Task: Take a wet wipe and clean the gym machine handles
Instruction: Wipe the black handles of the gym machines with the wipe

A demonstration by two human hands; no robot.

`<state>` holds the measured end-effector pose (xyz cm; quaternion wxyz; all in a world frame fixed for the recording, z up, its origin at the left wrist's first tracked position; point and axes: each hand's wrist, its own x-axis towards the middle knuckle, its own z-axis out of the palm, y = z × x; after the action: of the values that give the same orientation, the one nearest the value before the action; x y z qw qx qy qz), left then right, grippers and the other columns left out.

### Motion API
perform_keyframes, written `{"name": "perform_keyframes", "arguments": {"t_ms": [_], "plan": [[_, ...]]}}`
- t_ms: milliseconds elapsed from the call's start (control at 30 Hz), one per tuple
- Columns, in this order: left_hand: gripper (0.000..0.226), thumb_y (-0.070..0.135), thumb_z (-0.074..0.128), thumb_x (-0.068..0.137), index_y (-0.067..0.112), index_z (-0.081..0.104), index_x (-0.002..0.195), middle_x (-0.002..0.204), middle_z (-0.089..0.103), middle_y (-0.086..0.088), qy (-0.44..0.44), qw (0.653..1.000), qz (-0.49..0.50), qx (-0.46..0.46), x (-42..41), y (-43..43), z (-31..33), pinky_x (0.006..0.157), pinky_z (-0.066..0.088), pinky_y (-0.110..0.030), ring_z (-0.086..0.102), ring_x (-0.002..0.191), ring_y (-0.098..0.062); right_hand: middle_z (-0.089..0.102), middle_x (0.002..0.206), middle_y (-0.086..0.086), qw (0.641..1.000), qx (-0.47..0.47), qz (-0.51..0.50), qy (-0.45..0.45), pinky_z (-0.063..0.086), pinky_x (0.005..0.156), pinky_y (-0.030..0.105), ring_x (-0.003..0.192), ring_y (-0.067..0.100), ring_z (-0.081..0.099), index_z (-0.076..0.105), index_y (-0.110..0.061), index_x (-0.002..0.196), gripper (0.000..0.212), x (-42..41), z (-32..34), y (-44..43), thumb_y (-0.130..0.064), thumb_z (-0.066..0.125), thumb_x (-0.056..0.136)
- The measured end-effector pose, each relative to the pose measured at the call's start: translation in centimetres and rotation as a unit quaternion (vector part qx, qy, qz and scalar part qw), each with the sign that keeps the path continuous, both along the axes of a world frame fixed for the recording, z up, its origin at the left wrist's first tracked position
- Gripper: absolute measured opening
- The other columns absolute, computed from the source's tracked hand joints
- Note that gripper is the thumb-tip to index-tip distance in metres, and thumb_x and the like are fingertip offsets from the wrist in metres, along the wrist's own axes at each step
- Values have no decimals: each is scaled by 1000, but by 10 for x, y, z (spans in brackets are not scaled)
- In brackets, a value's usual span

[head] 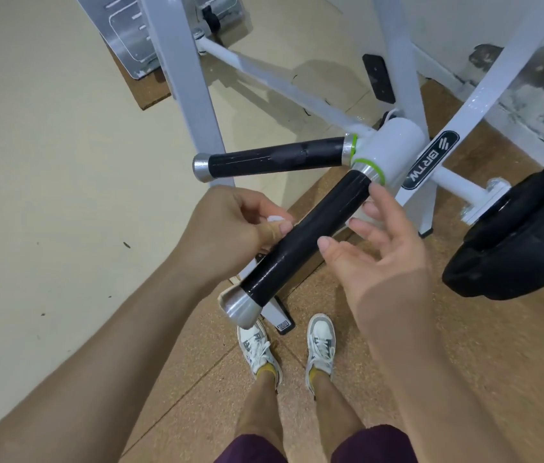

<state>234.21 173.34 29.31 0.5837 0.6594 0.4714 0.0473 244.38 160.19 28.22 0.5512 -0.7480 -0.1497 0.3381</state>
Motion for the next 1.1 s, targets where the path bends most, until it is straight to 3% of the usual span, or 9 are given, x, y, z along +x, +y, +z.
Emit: {"name": "perform_keyframes", "arguments": {"t_ms": [133, 267, 467, 600, 667, 800, 900, 1000, 1100], "plan": [[4, 12, 74, 82, 12, 77, 84, 80, 75, -10, -45, 999, 15, -7, 21, 3, 0, 81, 58, -45, 71, 81, -28, 49, 125, -8, 999, -9, -16, -42, 50, 77, 12, 96, -7, 56, 44, -30, 137, 66, -7, -2, 1, -10, 72, 81], [9, 18, 71, 84, 18, 76, 77, 71, 73, -6, 25, 999, -36, 18, -1, 1, -5, 76, 58, -49, 70, 71, -24, 47, 119, -8, 999, -9, 0, -50, 46, 68, 4, 83, -10, 57, 49, -30, 132, 56, -19, 4, -1, -6, 66, 85], [7, 19, 73, 82, 15, 78, 87, 79, 76, -5, -39, 999, 0, 8, 11, 2, -1, 82, 57, -47, 71, 79, -24, 34, 139, -1, 980, -48, 61, -181, 46, 86, 10, 105, -13, 47, 50, -14, 136, 51, -35, 7, -4, -7, 62, 87], [12, 20, 67, 88, 18, 77, 81, 70, 74, 1, 29, 997, -65, 30, -4, 2, -2, 78, 58, -42, 70, 69, -16, 35, 139, 3, 955, -70, 104, -267, 52, 90, 34, 111, 20, 53, 51, -13, 135, 51, -41, 10, -5, -18, 56, 84], [13, 15, 67, 87, 16, 76, 79, 66, 73, -1, 42, 995, -93, 25, -18, 6, -1, 73, 59, -39, 68, 64, -16, 41, 135, 2, 952, -54, 115, -277, 50, 91, 36, 112, 23, 51, 56, -12, 130, 46, -38, 13, -1, -16, 55, 84], [8, 17, 69, 87, 18, 77, 84, 73, 75, -1, 6, 998, -67, 9, -13, 4, 2, 73, 57, -32, 70, 71, -18, 52, 124, 6, 938, -25, 139, -317, 46, 93, 30, 112, 24, 50, 61, -7, 122, 39, -27, 15, 13, -8, 56, 84], [18, 15, 63, 90, 23, 74, 79, 68, 72, 6, 38, 992, -116, 24, -24, 1, 2, 71, 56, -33, 66, 66, -10, 60, 117, 1, 920, -58, 203, -331, 29, 101, 9, 116, 18, 46, 67, -11, 115, 35, -25, 18, 17, -19, 61, 81], [17, 16, 61, 91, 20, 74, 80, 72, 73, 1, 90, 976, -195, 32, -41, 7, 6, 76, 56, -40, 68, 72, -17, 58, 123, -2, 895, -84, 289, -330, 26, 106, 16, 125, 15, 42, 65, -16, 119, 47, -28, 22, 16, -40, 56, 79], [14, 20, 61, 90, 22, 74, 85, 76, 72, 6, 119, 963, -221, 94, -38, 9, 11, 76, 54, -32, 66, 75, -11, 52, 130, -1, 894, -85, 299, -323, 22, 107, 13, 128, 13, 38, 59, -17, 126, 49, -25, 23, 15, -35, 58, 81]]}}
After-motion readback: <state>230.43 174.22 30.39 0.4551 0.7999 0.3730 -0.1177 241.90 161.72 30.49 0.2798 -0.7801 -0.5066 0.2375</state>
